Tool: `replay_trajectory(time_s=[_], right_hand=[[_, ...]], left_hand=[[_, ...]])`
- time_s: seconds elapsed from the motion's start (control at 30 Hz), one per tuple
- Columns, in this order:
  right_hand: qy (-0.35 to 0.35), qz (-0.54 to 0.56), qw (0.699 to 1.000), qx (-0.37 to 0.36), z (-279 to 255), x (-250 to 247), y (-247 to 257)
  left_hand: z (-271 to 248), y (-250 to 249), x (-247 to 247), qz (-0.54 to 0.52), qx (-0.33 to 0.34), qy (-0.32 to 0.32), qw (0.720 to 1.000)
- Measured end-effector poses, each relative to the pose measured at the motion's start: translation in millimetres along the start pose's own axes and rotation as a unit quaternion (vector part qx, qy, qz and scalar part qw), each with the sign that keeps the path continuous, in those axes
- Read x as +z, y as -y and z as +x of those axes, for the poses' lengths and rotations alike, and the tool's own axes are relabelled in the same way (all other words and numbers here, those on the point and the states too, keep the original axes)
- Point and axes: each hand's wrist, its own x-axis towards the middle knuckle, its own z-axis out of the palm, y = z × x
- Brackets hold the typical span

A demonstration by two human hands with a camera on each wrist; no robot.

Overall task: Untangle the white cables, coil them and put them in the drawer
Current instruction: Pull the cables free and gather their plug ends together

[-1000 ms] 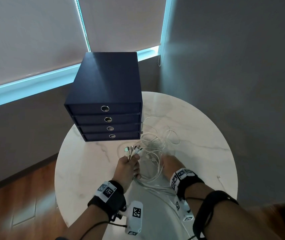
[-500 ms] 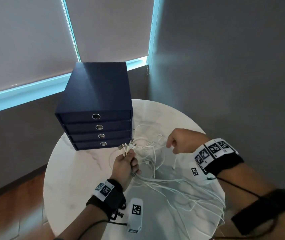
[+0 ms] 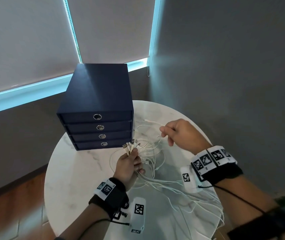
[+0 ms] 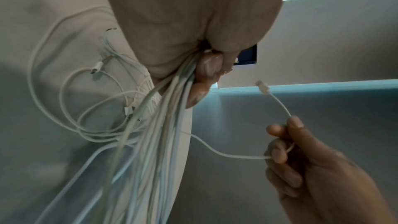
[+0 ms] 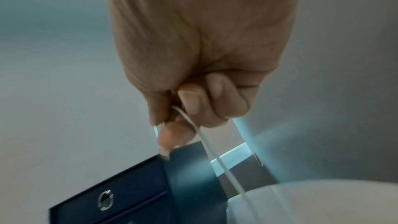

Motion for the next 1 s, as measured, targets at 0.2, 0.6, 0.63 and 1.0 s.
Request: replay_trajectory(time_s=[0.2, 0.6, 0.63, 1.0], right_hand=[[0.051, 0.071, 0.996, -0.019, -24, 67, -2], [0.129, -0.121, 0.981, -0.08, -46, 92, -16], [0.128, -0.1, 0.985, -0.059, -47, 90, -22], [-0.025, 0.049, 0.974, 0.218, -43, 61, -127]], left_hand=[[-1, -1, 9, -0.022, -0.005, 0.014, 1.0], [4, 2, 4, -0.006, 0.04, -0.053, 0.998], [6, 0, 5, -0.037, 0.048, -0.06, 0.996], [7, -24, -4, 0.003, 0.116, -0.026, 0.993]])
